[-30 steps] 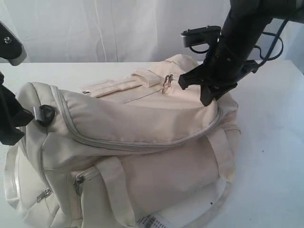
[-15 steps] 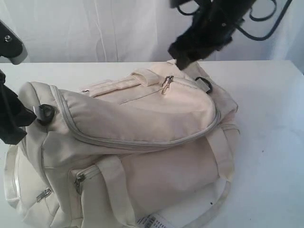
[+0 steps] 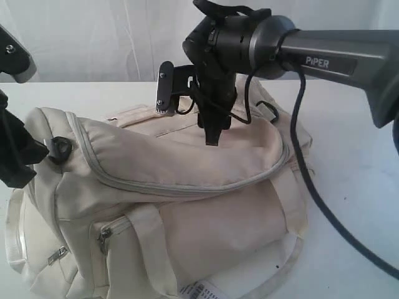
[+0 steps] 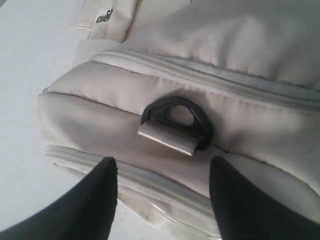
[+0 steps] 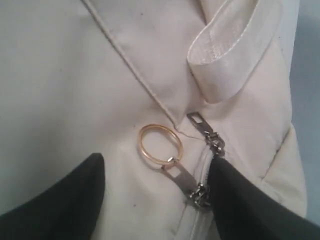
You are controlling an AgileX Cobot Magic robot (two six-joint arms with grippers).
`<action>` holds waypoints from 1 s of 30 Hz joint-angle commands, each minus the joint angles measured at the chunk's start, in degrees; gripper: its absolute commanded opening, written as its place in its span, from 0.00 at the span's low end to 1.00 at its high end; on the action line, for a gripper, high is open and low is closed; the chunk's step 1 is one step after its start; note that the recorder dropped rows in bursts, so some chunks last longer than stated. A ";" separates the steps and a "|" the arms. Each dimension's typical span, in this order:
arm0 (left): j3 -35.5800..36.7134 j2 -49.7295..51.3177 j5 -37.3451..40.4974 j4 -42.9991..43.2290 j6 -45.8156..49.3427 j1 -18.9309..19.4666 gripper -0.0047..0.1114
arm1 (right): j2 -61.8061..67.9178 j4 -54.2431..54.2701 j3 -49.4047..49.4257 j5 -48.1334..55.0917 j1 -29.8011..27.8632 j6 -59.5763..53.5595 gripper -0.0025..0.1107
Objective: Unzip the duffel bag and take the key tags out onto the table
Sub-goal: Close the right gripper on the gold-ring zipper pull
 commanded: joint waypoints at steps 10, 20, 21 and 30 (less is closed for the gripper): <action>0.38 -0.52 0.17 -0.94 -0.33 0.16 0.55 | 5.17 -18.82 -0.13 -0.14 0.05 21.52 0.19; 0.38 -0.52 0.17 -1.08 -0.33 0.16 0.55 | 0.81 -18.62 -0.13 1.04 0.05 25.06 0.02; 0.38 -0.52 0.17 -1.08 -0.33 0.16 0.55 | 0.16 -18.48 -0.33 1.04 0.05 25.97 0.02; 0.38 -0.52 0.17 -1.21 -0.33 0.16 0.55 | -3.43 -12.25 -0.36 1.14 0.05 28.28 0.02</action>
